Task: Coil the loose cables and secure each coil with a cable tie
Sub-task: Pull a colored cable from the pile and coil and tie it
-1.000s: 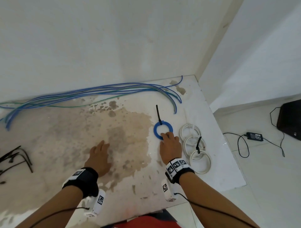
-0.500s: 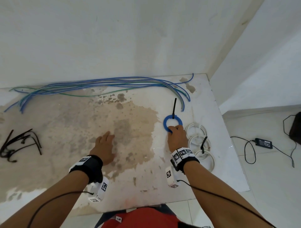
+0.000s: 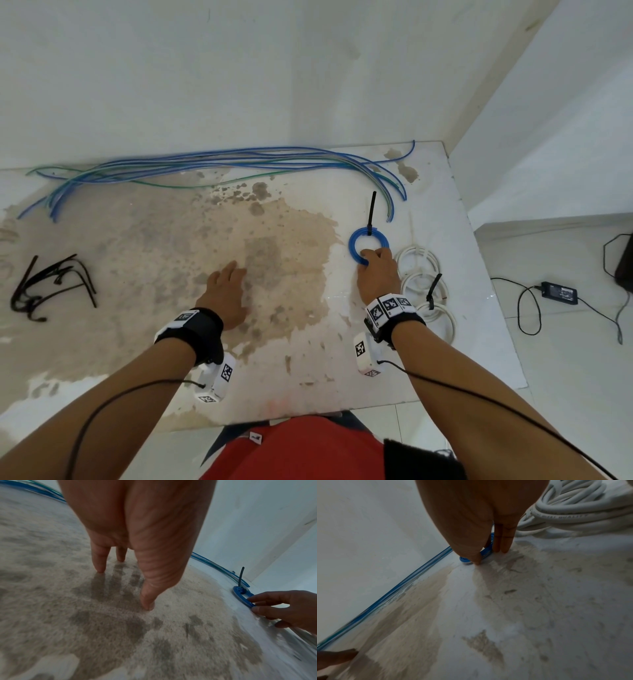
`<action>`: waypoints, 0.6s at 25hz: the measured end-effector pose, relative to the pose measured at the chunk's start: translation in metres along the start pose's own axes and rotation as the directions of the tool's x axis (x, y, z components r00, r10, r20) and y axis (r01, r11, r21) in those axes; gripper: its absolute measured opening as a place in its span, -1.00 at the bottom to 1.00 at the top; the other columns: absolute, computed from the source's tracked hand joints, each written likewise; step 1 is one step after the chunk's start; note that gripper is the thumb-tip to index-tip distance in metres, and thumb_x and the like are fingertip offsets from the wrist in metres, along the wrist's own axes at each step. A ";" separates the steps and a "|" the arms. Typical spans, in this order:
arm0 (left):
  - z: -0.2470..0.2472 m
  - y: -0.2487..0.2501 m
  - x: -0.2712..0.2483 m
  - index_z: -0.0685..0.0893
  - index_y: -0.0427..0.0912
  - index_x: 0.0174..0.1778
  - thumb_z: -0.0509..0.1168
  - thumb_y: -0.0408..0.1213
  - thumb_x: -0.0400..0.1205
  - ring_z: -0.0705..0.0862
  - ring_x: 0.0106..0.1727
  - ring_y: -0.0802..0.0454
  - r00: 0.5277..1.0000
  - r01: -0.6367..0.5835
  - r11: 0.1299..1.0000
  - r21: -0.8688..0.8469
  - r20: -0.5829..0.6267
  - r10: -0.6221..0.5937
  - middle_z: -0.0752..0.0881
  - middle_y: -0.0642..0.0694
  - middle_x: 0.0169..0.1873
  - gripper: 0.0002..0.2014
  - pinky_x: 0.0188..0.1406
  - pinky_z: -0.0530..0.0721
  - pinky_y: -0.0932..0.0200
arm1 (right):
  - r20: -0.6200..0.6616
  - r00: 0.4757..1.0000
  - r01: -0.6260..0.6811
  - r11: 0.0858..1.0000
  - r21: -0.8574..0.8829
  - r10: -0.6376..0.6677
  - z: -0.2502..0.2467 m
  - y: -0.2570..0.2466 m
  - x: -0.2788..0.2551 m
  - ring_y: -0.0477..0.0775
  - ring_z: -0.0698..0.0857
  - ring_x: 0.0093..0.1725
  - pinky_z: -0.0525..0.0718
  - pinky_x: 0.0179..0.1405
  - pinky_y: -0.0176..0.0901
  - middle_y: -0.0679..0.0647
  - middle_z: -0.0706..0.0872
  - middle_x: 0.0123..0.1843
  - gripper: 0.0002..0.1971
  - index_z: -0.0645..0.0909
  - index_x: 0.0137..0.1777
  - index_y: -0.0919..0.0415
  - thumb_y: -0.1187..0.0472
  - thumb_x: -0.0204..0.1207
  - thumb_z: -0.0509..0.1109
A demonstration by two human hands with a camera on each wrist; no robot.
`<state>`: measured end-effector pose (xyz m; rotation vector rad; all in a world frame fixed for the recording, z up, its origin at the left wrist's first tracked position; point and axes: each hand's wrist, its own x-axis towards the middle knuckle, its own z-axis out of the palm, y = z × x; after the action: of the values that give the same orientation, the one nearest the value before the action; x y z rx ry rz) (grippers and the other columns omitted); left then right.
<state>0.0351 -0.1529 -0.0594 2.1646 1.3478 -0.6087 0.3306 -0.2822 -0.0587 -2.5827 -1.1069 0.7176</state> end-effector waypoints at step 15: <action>0.000 0.010 -0.002 -0.01 -0.15 0.75 0.22 -0.25 0.71 -0.13 0.73 -0.36 1.000 0.004 0.997 -0.074 0.010 -0.004 -0.18 -0.16 0.75 -0.27 0.64 0.23 -0.19 | -0.081 0.995 0.059 0.997 0.050 -0.055 -0.009 -0.011 -0.006 0.25 0.54 0.33 0.68 0.18 0.16 0.15 0.45 0.48 -0.66 0.57 0.46 0.15 0.16 0.71 0.32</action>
<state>0.0436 -0.1579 -0.0564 2.0979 1.3485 -0.5614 0.3250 -0.2790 -0.0441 -2.5019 -1.1173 0.6173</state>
